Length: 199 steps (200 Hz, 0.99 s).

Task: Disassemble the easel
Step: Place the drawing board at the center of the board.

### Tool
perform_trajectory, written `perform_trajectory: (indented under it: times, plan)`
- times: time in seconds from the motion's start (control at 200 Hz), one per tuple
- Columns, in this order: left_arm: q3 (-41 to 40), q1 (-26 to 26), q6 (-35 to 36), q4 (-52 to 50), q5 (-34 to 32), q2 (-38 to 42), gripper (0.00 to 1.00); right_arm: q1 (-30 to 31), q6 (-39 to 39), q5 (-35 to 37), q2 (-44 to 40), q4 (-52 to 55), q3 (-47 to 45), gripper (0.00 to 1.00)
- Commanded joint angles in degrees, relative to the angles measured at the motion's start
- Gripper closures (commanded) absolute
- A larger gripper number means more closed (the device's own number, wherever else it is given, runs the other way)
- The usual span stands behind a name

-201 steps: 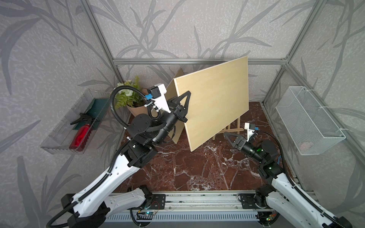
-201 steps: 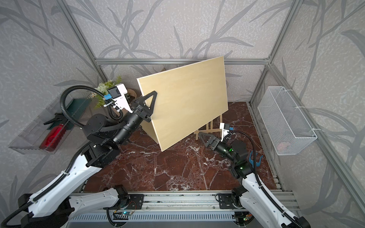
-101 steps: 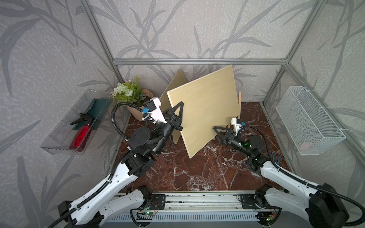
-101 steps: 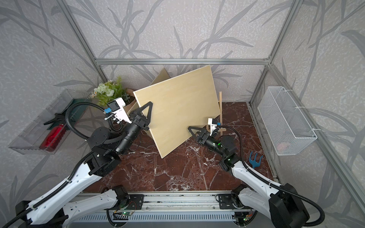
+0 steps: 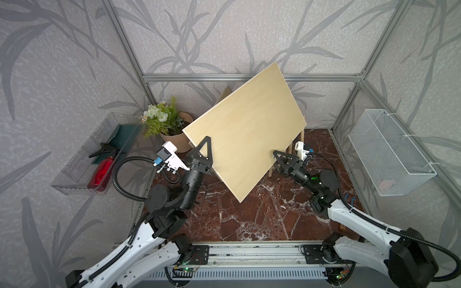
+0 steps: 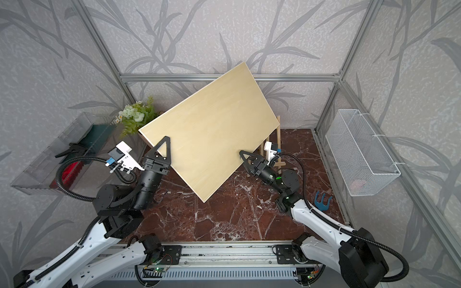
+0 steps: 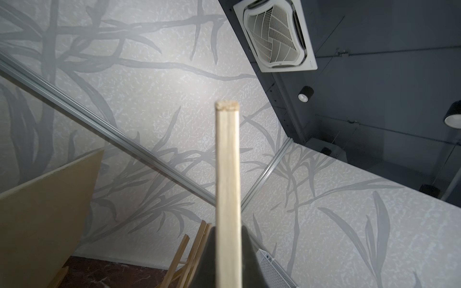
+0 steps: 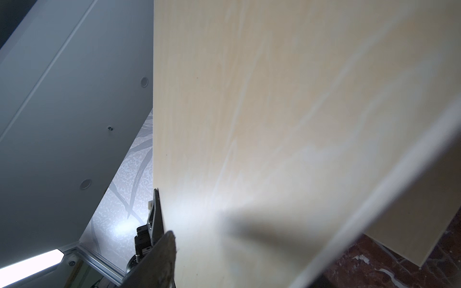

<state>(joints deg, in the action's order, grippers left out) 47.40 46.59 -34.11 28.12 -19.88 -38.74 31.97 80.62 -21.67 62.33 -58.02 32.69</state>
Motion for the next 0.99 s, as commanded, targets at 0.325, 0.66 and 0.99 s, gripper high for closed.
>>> perform_trajectory:
  times: [0.325, 0.66, 0.99]
  plan:
    - [-7.1, -0.1, -5.5, 3.9, 3.3, 3.1, 1.00, -0.2, 0.9, 0.4, -3.9, -12.2, 5.3, 0.54]
    - [-12.0, -0.1, -9.4, 4.7, 7.2, 2.5, 1.00, -0.2, 1.8, 1.0, -4.7, -14.9, 5.2, 0.59]
    - [-14.0, -0.1, -12.4, 1.6, 8.9, 1.8, 1.00, -0.2, 0.6, 1.1, -6.3, -15.6, 4.5, 0.73]
